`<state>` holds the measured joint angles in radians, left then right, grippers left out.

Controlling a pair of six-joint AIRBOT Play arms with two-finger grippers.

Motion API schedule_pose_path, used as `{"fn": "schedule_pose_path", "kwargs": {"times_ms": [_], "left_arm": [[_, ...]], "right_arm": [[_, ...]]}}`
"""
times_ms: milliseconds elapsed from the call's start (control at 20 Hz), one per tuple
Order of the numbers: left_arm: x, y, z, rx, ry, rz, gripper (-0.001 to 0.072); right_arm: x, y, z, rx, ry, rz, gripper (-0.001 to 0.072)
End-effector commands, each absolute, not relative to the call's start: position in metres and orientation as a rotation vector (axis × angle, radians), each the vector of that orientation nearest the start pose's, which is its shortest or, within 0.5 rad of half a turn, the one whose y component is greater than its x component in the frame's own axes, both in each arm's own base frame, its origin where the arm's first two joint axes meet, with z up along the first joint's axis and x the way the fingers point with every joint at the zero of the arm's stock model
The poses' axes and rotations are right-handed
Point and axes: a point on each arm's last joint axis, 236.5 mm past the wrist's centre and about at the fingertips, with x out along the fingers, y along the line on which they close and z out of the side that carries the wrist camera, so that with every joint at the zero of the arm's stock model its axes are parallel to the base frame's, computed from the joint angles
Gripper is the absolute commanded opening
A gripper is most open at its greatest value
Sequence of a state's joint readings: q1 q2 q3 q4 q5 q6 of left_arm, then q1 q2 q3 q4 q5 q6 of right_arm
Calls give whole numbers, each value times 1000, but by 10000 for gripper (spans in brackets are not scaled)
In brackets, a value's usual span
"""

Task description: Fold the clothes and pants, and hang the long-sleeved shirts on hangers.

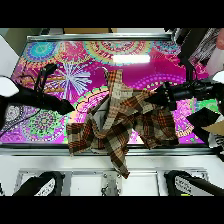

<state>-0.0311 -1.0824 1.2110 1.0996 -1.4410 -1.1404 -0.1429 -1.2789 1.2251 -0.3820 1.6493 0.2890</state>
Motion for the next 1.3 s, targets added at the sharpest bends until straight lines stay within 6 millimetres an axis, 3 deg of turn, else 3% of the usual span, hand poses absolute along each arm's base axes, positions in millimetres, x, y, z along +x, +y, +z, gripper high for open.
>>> {"fn": "schedule_pose_path", "kwargs": {"times_ms": [0,100,200,350,400,450,550,700,900,950,1100,1250], "left_arm": [[300,-116,73,-265,1252,-440,460],[285,-165,38,-502,1291,-451,460],[289,-202,35,-664,1240,-496,460],[274,-219,22,-664,1271,-520,459],[261,-225,9,-650,1304,-525,458],[275,-225,6,-671,1240,-484,24],[299,-190,19,-723,1210,-413,23],[310,-155,23,-688,1202,-348,23],[328,-129,41,-623,1145,-306,23],[334,-121,50,-596,1126,-299,23],[357,-90,112,-509,1018,-277,23],[367,-88,153,-449,954,-307,23]], "right_arm": [[330,170,176,-10,535,1356,27],[329,170,178,-16,530,1354,27],[329,170,178,-16,531,1354,27],[329,170,178,-16,530,1354,27],[329,170,178,-16,531,1354,27],[324,171,181,0,547,1359,26],[315,168,196,-29,517,1338,26],[299,165,209,-38,523,1340,26],[291,157,196,-80,617,1299,26],[288,157,195,-85,627,1302,25],[284,153,188,-86,685,1279,25],[278,159,192,-99,678,1292,25]]}}
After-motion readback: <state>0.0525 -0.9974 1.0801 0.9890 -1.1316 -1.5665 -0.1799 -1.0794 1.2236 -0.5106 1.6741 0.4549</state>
